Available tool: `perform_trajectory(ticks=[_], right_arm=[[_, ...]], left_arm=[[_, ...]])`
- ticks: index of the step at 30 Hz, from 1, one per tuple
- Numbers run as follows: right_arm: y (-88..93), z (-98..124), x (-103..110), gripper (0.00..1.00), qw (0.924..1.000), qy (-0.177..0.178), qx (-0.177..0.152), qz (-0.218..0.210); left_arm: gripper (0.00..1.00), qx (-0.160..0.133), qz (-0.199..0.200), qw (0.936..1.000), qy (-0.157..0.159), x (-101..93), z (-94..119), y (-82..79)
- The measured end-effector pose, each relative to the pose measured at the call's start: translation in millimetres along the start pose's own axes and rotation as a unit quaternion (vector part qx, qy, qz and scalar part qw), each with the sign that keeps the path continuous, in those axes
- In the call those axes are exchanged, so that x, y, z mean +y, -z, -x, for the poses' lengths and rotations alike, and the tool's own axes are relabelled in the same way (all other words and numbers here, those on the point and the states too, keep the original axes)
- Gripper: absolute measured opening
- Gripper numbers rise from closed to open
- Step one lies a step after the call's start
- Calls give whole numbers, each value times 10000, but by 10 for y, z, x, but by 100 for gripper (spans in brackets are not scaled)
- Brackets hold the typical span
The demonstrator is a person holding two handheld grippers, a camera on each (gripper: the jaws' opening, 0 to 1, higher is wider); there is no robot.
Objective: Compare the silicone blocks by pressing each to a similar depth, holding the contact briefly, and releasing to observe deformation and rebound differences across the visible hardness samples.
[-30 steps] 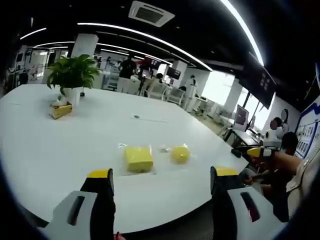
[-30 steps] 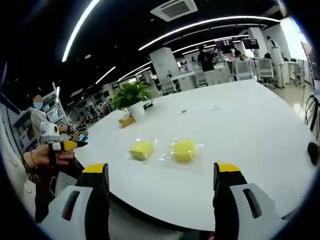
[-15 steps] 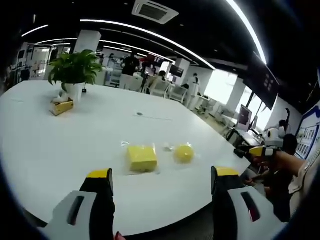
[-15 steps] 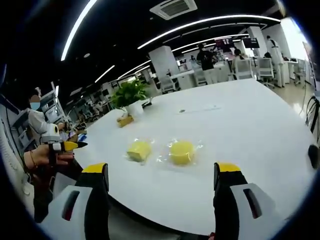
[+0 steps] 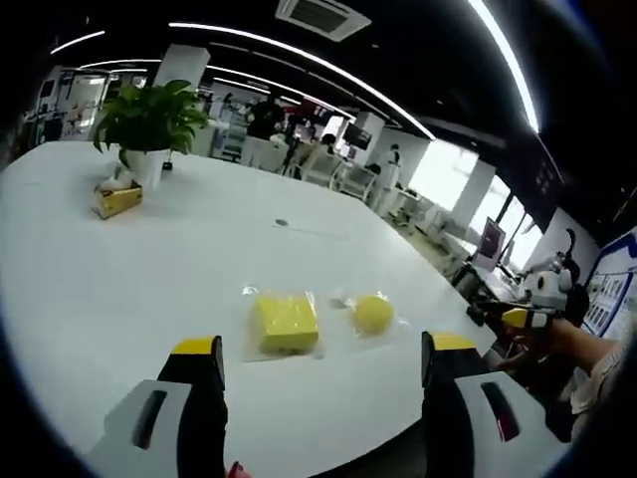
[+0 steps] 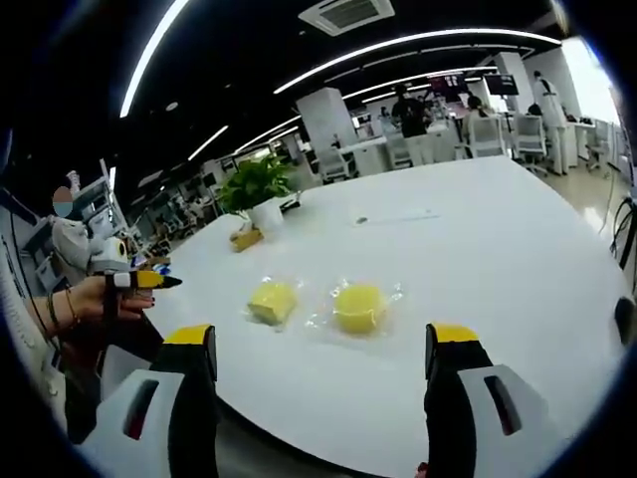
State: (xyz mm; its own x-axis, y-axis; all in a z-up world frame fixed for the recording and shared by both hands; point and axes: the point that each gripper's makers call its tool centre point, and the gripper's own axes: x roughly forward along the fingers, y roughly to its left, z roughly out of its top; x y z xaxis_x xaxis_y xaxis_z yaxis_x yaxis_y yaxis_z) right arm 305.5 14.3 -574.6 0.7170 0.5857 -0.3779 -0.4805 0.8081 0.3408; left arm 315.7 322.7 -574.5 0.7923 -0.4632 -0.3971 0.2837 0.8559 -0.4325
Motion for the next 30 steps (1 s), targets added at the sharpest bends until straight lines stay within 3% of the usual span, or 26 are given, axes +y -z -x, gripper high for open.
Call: perform_trajectory(ticks=[8, 15, 19, 30], right_arm=[[-8, -126, -23, 81, 9999, -26, 118, 5], [14, -276, -103, 81, 9996, -10, 269, -40], [10, -326, -117, 81, 9995, 11, 314, -49], [33, -419, -207, 81, 9987, 163, 472, -53]], left_arm=[[79, 257, 206, 9993, 157, 145, -404, -38], [78, 160, 873, 9957, 275, 277, -776, -119], [78, 152, 1021, 9942, 286, 395, -976, -144], [77, 464, 1369, 9890, 316, 761, -1486, -23]])
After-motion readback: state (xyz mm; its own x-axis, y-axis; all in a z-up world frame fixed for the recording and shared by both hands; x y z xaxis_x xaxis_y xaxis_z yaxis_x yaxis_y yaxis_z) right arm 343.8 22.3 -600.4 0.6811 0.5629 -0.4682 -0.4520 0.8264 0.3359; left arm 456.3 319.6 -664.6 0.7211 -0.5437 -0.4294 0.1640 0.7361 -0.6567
